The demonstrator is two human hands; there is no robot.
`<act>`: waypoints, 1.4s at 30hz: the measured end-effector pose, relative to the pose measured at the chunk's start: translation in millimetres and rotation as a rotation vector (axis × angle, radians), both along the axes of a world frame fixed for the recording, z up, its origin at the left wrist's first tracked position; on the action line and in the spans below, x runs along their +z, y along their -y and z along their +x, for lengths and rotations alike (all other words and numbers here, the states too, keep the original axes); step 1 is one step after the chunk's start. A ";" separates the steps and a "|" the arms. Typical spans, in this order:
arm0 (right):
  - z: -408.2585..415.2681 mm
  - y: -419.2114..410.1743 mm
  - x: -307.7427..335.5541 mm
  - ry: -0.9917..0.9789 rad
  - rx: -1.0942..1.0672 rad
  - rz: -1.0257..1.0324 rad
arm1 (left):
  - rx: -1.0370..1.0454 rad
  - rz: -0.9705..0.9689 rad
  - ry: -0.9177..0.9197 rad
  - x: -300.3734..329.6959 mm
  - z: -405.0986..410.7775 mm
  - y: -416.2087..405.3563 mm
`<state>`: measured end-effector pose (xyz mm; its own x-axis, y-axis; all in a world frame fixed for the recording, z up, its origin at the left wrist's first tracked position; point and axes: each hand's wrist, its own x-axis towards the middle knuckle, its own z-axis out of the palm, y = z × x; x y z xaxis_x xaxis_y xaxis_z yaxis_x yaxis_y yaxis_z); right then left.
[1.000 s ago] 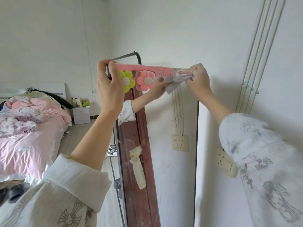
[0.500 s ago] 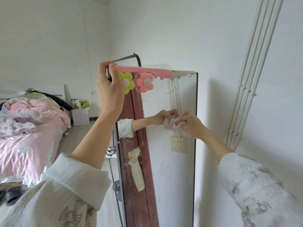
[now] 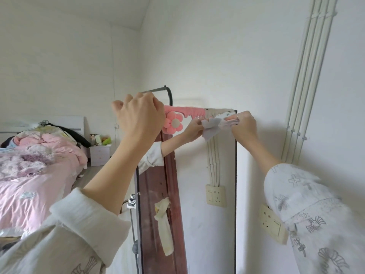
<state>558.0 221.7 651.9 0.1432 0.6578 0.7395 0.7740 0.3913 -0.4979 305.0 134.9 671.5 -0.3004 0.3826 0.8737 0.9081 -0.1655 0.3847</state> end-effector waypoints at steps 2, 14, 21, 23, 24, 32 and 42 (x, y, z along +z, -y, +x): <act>1.6 -4.8 0.2 -0.043 -0.002 0.012 | 0.041 -0.059 -0.093 3.6 6.5 -2.1; 6.5 -39.8 -0.1 -0.176 -0.054 0.063 | 0.121 0.087 -0.129 -6.8 13.3 -22.5; 9.7 -30.6 -98.3 -0.217 -0.066 0.017 | 0.101 0.115 -0.087 -7.7 8.5 -27.1; 12.7 -25.2 -116.6 -0.213 -0.091 -0.056 | 0.099 0.131 -0.076 -8.3 8.9 -26.8; 15.2 -25.0 -116.6 -0.201 -0.088 -0.068 | 0.102 0.139 -0.077 -8.9 9.2 -26.7; 11.5 -39.4 1.7 -0.211 -0.004 0.048 | 0.123 0.149 -0.093 -8.8 13.7 -23.9; -17.8 -22.0 -40.0 -0.105 -0.002 0.120 | 0.078 0.136 -0.053 -8.3 14.1 -22.1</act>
<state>540.2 243.7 611.9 0.2247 0.5652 0.7938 0.7210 0.4516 -0.5256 319.1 157.0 663.3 -0.2769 0.2373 0.9311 0.9386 -0.1409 0.3151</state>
